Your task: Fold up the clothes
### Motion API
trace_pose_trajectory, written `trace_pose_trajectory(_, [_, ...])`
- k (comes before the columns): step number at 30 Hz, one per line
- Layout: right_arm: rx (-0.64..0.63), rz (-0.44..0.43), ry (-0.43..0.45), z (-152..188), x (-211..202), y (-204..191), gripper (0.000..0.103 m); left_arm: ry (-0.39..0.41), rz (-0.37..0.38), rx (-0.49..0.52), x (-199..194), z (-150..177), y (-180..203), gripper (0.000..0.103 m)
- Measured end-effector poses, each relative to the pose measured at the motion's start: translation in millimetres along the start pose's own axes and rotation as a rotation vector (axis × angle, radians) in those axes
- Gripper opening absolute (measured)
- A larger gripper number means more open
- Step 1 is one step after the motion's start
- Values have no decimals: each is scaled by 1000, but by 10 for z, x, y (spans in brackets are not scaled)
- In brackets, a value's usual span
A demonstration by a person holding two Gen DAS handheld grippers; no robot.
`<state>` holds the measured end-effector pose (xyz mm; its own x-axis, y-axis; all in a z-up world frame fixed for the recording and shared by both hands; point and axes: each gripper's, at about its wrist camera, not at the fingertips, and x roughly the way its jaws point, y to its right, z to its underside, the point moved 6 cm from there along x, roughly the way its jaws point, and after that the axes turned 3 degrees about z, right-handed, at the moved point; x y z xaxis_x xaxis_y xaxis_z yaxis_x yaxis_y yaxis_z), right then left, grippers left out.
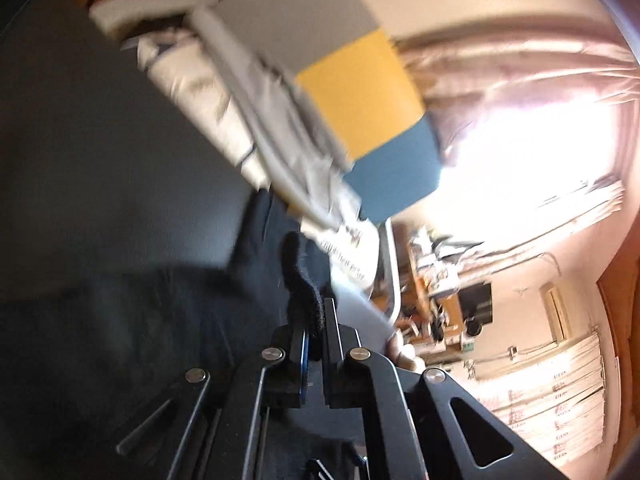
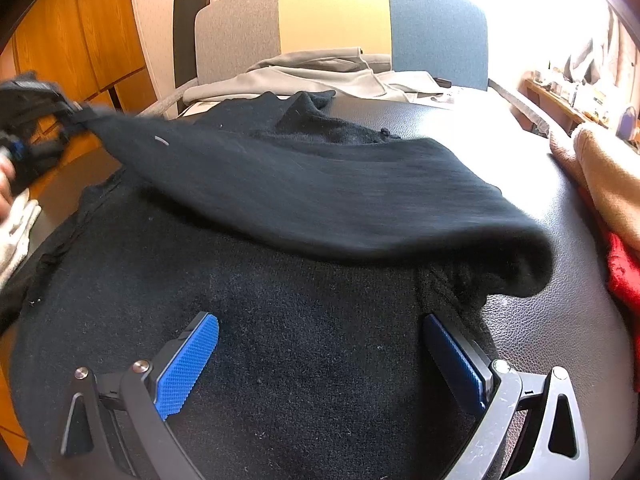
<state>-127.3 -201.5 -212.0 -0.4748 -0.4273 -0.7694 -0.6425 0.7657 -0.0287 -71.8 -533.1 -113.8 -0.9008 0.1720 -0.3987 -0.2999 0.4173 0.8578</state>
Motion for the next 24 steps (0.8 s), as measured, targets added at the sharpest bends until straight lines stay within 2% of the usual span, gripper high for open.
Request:
trace_pose_trajectory(4, [5,-8,2,-3,-2,8,103,6,-44,41,-272,-120,-44,3])
trace_pose_trajectory(10, [11,10,-5,-6,6,6,103,-97,-138,45,-169,179,-483,3])
trace_pose_trajectory(12, [17,5,-7,-7,3,15,103,-136,-145,18,-113,335,-659,3])
trace_pose_trajectory(20, [295,-220,92,-114,-560,602,103,-97,-153,-28,-380,366,-1003,3])
trace_pose_trajectory(24, [324,-291,118,-292,-613,689,103,-100,-176,-30,-423,364,-1083,3])
